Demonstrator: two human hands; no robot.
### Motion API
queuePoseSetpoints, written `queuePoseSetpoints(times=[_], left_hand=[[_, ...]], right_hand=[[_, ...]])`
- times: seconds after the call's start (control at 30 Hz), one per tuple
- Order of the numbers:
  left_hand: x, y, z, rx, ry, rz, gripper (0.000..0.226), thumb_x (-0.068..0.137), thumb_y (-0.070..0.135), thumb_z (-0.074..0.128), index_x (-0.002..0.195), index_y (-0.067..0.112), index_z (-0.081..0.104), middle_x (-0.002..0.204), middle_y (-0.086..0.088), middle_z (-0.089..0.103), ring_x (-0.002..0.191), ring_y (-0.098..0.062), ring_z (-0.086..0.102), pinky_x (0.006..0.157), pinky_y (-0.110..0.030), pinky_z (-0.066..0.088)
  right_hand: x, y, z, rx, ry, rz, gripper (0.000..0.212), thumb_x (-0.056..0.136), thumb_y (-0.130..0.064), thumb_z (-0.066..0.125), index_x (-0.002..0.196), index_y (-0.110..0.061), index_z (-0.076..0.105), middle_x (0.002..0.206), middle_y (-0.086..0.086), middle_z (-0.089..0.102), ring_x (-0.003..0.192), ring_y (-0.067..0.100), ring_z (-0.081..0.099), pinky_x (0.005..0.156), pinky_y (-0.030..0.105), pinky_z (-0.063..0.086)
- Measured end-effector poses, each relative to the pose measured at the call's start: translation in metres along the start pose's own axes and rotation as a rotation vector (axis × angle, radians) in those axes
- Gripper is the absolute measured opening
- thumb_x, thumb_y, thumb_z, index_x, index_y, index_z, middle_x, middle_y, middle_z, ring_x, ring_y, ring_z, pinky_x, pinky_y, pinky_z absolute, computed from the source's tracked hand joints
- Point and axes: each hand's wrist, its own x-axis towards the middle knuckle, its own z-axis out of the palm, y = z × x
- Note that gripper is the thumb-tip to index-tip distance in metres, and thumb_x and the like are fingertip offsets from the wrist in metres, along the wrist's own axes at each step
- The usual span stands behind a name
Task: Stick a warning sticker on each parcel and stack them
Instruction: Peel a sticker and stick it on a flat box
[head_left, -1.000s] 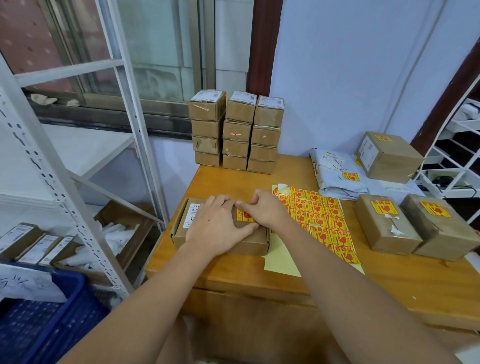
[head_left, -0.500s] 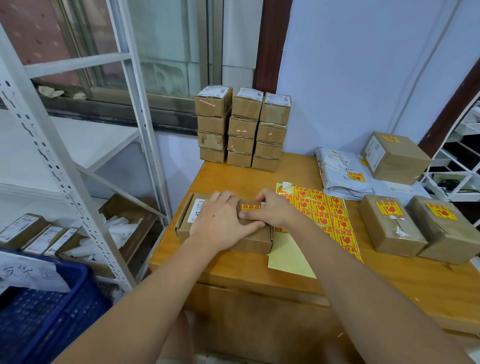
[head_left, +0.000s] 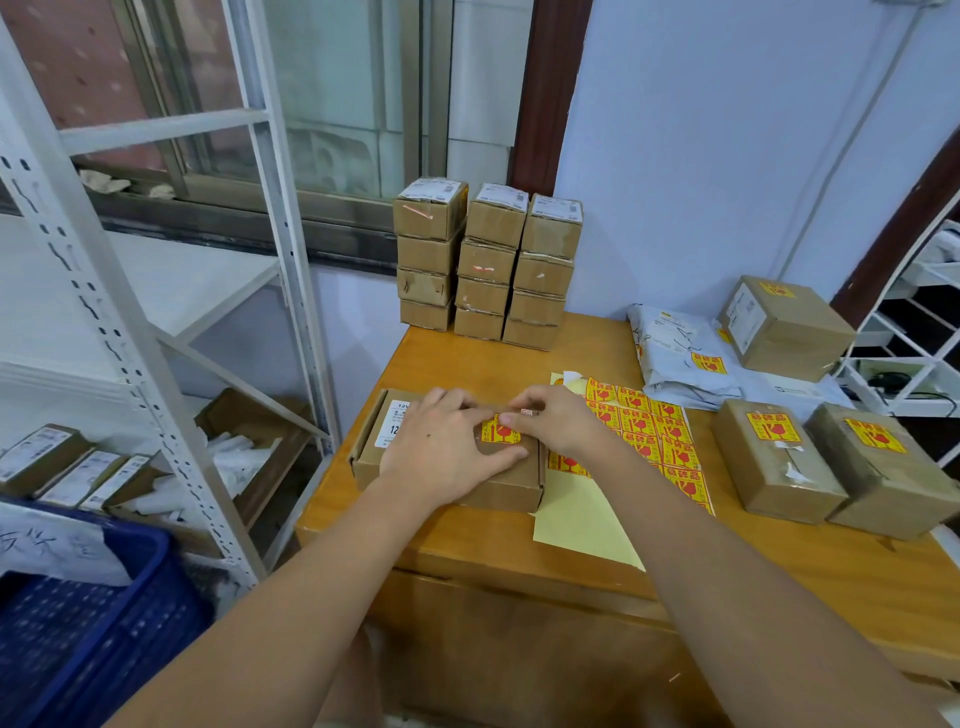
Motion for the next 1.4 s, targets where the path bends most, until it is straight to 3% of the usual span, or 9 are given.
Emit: queuePoseSetpoints(times=[0.13, 0.3, 0.53, 0.63, 0.77, 0.9, 1.07, 1.3, 1.4], left_hand=[[-0.001, 0.001, -0.002, -0.007, -0.002, 0.003, 0.073, 0.085, 0.084, 0.043, 0.139, 0.039, 0.060, 0.132, 0.012, 0.056, 0.126, -0.013, 0.042, 0.109, -0.039, 0.040], [-0.002, 0.002, -0.003, -0.036, 0.023, 0.030, 0.047, 0.096, 0.051, 0.047, 0.137, 0.036, 0.064, 0.133, 0.009, 0.058, 0.126, -0.015, 0.042, 0.107, -0.038, 0.038], [-0.002, 0.003, -0.003, -0.036, 0.016, 0.033, 0.044, 0.100, 0.039, 0.044, 0.139, 0.032, 0.063, 0.135, 0.006, 0.058, 0.128, -0.016, 0.042, 0.109, -0.039, 0.038], [-0.002, 0.002, -0.003, -0.026, 0.006, 0.028, 0.044, 0.101, 0.040, 0.043, 0.140, 0.033, 0.063, 0.136, 0.007, 0.056, 0.128, -0.015, 0.041, 0.110, -0.038, 0.037], [-0.003, 0.003, -0.002, -0.017, 0.009, 0.027, 0.044, 0.101, 0.041, 0.043, 0.140, 0.033, 0.062, 0.137, 0.008, 0.056, 0.128, -0.014, 0.041, 0.110, -0.038, 0.037], [-0.001, 0.002, 0.000, -0.017, 0.016, 0.019, 0.044, 0.101, 0.040, 0.044, 0.138, 0.032, 0.064, 0.135, 0.008, 0.056, 0.127, -0.014, 0.041, 0.109, -0.038, 0.037], [0.000, 0.002, 0.001, -0.024, 0.014, 0.009, 0.044, 0.101, 0.040, 0.045, 0.139, 0.030, 0.063, 0.134, 0.008, 0.056, 0.127, -0.014, 0.041, 0.108, -0.038, 0.038], [-0.001, 0.002, 0.001, -0.006, 0.008, 0.010, 0.045, 0.101, 0.041, 0.043, 0.140, 0.030, 0.063, 0.136, 0.008, 0.055, 0.128, -0.014, 0.041, 0.108, -0.037, 0.037], [-0.001, 0.001, 0.001, -0.014, 0.010, 0.035, 0.045, 0.101, 0.038, 0.042, 0.140, 0.030, 0.062, 0.134, 0.007, 0.056, 0.126, -0.015, 0.042, 0.108, -0.037, 0.037]], right_hand=[[-0.005, -0.001, -0.012, 0.047, -0.105, -0.024, 0.046, 0.081, -0.044, 0.082, 0.122, -0.027, 0.069, 0.127, -0.003, 0.064, 0.122, 0.014, 0.054, 0.097, 0.029, 0.043], [-0.010, 0.000, -0.021, 0.013, -0.194, -0.041, 0.061, 0.081, -0.043, 0.082, 0.135, -0.026, 0.061, 0.136, -0.003, 0.057, 0.126, 0.014, 0.049, 0.097, 0.029, 0.040], [-0.008, -0.002, -0.028, 0.004, -0.242, -0.027, 0.054, 0.083, -0.048, 0.079, 0.131, -0.028, 0.065, 0.131, -0.003, 0.060, 0.123, 0.015, 0.052, 0.098, 0.031, 0.043], [-0.006, -0.006, -0.025, 0.044, -0.119, -0.022, 0.028, 0.093, -0.047, 0.067, 0.110, -0.027, 0.075, 0.112, -0.005, 0.070, 0.111, 0.015, 0.059, 0.088, 0.029, 0.046], [0.000, -0.001, -0.011, -0.033, -0.019, -0.057, 0.006, 0.088, -0.045, 0.075, 0.084, -0.043, 0.070, 0.103, -0.008, 0.071, 0.114, 0.020, 0.057, 0.101, 0.042, 0.046], [-0.003, -0.002, -0.021, 0.009, -0.104, -0.039, 0.033, 0.085, -0.041, 0.078, 0.115, -0.030, 0.074, 0.121, -0.002, 0.067, 0.121, 0.018, 0.056, 0.097, 0.031, 0.044], [-0.012, -0.009, -0.031, -0.050, -0.228, -0.026, 0.054, 0.085, -0.041, 0.079, 0.135, -0.030, 0.062, 0.140, -0.002, 0.057, 0.124, 0.016, 0.049, 0.102, 0.034, 0.042], [-0.016, -0.013, -0.041, -0.078, -0.356, -0.008, 0.067, 0.086, -0.039, 0.079, 0.146, -0.031, 0.051, 0.148, -0.005, 0.048, 0.121, 0.008, 0.040, 0.097, 0.028, 0.034], [-0.015, -0.012, -0.042, -0.092, -0.341, -0.006, 0.058, 0.088, -0.048, 0.073, 0.141, -0.031, 0.056, 0.142, -0.006, 0.053, 0.128, 0.013, 0.045, 0.098, 0.029, 0.036]])
